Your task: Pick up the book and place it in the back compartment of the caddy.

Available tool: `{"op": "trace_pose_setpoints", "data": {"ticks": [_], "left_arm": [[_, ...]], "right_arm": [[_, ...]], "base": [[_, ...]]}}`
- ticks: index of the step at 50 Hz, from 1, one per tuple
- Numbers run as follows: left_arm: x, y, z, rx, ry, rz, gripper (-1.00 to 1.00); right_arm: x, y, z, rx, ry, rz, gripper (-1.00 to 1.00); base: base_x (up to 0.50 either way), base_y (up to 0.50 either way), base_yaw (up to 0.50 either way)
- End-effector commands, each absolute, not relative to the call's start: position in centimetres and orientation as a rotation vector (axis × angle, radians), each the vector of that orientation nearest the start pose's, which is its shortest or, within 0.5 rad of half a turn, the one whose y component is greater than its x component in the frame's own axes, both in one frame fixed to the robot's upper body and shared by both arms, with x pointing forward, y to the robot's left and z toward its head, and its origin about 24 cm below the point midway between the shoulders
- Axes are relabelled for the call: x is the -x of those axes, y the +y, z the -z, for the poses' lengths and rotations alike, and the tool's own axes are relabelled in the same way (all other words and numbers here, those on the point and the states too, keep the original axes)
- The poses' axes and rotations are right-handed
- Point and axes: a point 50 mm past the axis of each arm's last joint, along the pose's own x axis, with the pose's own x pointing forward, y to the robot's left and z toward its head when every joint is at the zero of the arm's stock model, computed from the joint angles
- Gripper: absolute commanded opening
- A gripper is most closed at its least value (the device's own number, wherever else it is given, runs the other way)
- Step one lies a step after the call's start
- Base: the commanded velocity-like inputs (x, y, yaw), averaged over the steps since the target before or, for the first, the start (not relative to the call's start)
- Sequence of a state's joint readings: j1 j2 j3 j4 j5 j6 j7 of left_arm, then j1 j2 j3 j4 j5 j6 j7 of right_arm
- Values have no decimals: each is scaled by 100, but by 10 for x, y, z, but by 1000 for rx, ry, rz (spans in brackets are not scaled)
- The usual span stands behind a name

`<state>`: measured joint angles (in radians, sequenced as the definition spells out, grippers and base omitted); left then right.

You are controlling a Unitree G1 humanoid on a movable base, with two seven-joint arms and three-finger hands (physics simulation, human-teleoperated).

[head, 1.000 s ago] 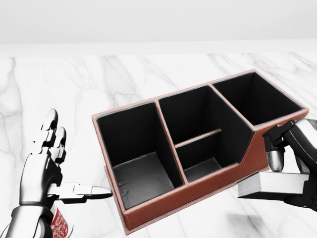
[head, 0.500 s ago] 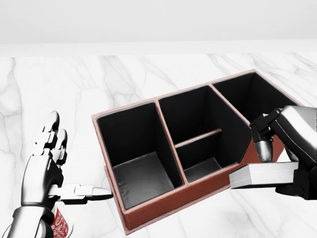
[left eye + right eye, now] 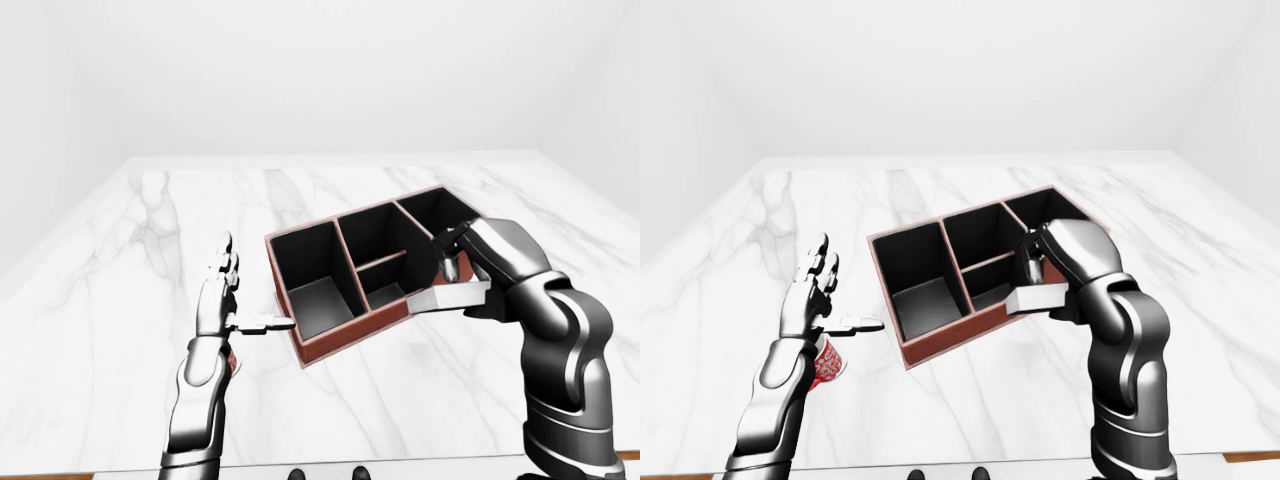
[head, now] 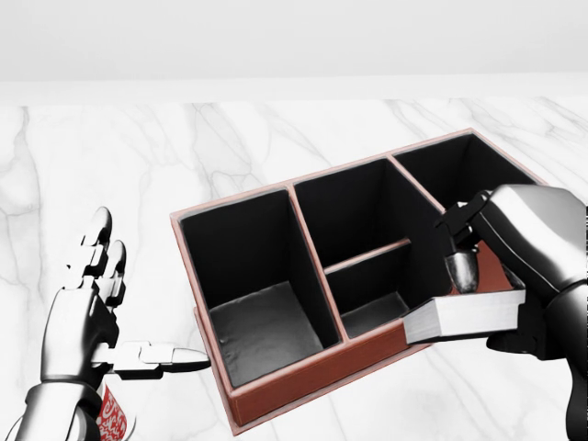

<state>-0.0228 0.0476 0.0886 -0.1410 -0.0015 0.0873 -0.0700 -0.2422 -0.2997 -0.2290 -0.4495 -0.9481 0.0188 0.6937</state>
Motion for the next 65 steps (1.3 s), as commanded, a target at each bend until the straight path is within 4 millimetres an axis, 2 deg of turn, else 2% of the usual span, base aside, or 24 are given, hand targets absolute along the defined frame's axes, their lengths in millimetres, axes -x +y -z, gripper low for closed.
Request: {"op": "trace_pose_setpoints", "data": {"ticks": [1,34,48,65], "left_arm": [[-257,173,-73,-51,-76,-10,100],[-257,172,-68,-52,-55,-7,100],[-257,172,-68,-54,-57,-8,100],[-258,172,-66,-54,-48,-7,100]], "right_arm": [[-259,-193,-196,1324,-194,-97,-100],[-260,-174,-204,1327,-257,-116,-100],[-261,-169,-199,1324,-254,-142,-100],[-262,-160,-209,1315,-298,-129,-100]], "base": [[0,0,0],[0,0,0],[0,0,0],[0,0,0]]}}
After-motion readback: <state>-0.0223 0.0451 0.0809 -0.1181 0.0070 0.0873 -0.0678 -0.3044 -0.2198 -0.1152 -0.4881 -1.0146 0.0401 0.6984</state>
